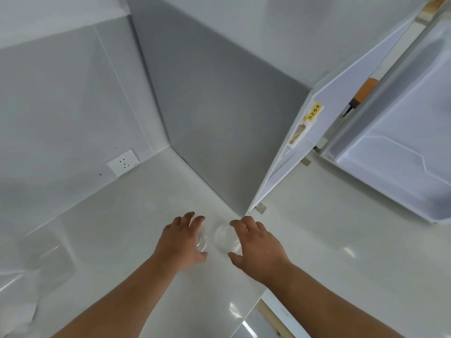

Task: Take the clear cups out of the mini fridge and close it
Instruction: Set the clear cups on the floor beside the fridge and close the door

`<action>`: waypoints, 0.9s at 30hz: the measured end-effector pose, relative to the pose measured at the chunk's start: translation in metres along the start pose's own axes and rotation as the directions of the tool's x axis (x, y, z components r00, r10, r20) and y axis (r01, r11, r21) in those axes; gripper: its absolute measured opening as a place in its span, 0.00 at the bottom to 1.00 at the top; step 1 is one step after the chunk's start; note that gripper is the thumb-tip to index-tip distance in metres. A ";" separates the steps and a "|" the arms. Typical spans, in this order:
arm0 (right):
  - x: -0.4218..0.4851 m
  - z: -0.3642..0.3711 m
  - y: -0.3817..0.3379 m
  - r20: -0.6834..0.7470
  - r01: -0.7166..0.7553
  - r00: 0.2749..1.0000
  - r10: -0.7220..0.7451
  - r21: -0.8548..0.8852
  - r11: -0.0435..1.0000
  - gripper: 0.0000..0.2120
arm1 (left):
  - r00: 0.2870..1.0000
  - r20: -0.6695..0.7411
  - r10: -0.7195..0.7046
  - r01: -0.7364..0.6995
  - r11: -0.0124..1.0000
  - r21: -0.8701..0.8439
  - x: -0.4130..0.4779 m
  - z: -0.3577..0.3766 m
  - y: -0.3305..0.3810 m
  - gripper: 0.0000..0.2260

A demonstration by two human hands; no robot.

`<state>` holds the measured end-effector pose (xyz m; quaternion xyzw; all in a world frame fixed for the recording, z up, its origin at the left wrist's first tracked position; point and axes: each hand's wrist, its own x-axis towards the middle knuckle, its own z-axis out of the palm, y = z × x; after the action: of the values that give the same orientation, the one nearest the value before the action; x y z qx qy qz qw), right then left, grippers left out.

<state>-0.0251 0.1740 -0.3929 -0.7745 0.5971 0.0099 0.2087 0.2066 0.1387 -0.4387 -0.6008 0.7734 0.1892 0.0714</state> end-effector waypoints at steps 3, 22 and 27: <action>-0.011 -0.009 0.009 -0.042 -0.014 0.999 0.015 0.009 1.000 0.33 | 0.996 -0.068 0.062 -0.063 0.998 -0.011 -0.005 -0.009 0.013 0.40; -0.102 -0.218 0.156 -0.445 -0.159 0.888 0.112 -0.069 0.985 0.35 | 0.884 -0.397 0.246 -0.272 0.962 -0.009 -0.005 -0.155 0.229 0.33; -0.126 -0.276 0.183 -0.541 -0.197 0.833 0.114 -0.098 0.976 0.35 | 0.842 -0.433 0.322 -0.335 0.941 0.047 0.004 -0.210 0.278 0.35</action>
<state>-0.2952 0.1608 -0.1648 -0.7091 0.6900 -0.1432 -0.0249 -0.0353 0.1130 -0.1894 -0.4873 0.8581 0.0717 -0.1454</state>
